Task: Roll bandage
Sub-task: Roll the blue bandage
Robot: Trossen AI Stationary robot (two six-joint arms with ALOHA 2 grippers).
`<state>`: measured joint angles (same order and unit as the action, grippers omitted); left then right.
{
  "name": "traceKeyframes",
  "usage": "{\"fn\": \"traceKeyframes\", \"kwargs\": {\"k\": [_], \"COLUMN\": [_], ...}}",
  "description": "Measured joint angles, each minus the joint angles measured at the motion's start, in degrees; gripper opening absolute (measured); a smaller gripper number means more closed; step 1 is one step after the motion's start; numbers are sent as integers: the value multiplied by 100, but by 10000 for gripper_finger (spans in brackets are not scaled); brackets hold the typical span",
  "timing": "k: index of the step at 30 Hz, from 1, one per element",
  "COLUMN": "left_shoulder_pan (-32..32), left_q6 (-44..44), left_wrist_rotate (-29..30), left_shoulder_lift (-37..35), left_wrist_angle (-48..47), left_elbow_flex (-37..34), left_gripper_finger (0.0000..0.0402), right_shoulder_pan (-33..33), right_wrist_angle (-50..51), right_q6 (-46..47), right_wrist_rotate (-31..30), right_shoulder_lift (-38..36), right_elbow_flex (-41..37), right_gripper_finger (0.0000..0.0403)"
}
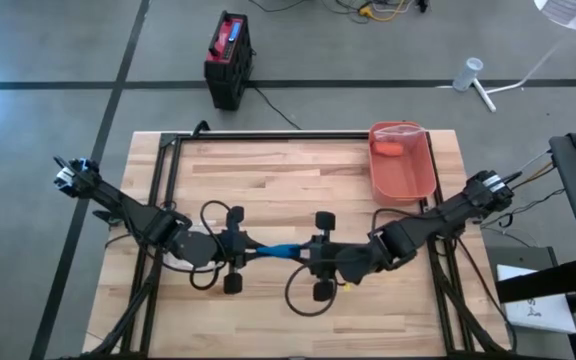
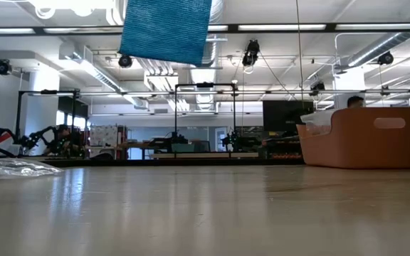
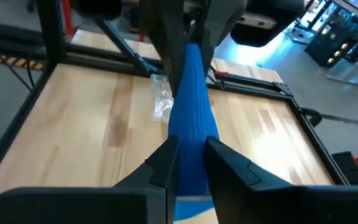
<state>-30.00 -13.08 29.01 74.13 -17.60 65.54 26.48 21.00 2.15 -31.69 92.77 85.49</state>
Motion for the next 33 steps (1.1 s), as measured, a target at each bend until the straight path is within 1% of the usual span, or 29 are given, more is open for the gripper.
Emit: {"fn": "traceKeyframes", "kwargs": {"k": [4, 9, 15, 19, 23, 26, 33], "left_shoulder_pan": [1, -7, -52, -78, -85, -89, -98], "left_q6": [-29, -46, -50, -50, -44, 5, -99], "left_wrist_rotate": [2, 11, 64, 106, 185, 180, 171], "left_shoulder_lift": [-4, -4, 2, 11, 11, 11, -1], "left_wrist_angle": [85, 84, 63, 59, 104, 115, 191], "left_elbow_flex": [4, 4, 0, -13, -13, -16, -22], "left_gripper_finger": [27, 24, 27, 23, 25, 23, 25], "right_shoulder_pan": [-9, -92, -214, -221, -199, -199, -186], "right_wrist_angle": [-540, -968, -896, -569, -142, 148, 266], "right_q6": [-65, -168, 12, 98, 350, 571, 451], "right_wrist_rotate": [22, 45, 87, 84, 67, 217, 299], "right_shoulder_lift": [40, 137, 238, 236, 186, 179, 171], "right_elbow_flex": [-3, 2, -15, -11, 2, 2, 30], "right_gripper_finger": [64, 46, 21, 3, 2, 1, 0]}}
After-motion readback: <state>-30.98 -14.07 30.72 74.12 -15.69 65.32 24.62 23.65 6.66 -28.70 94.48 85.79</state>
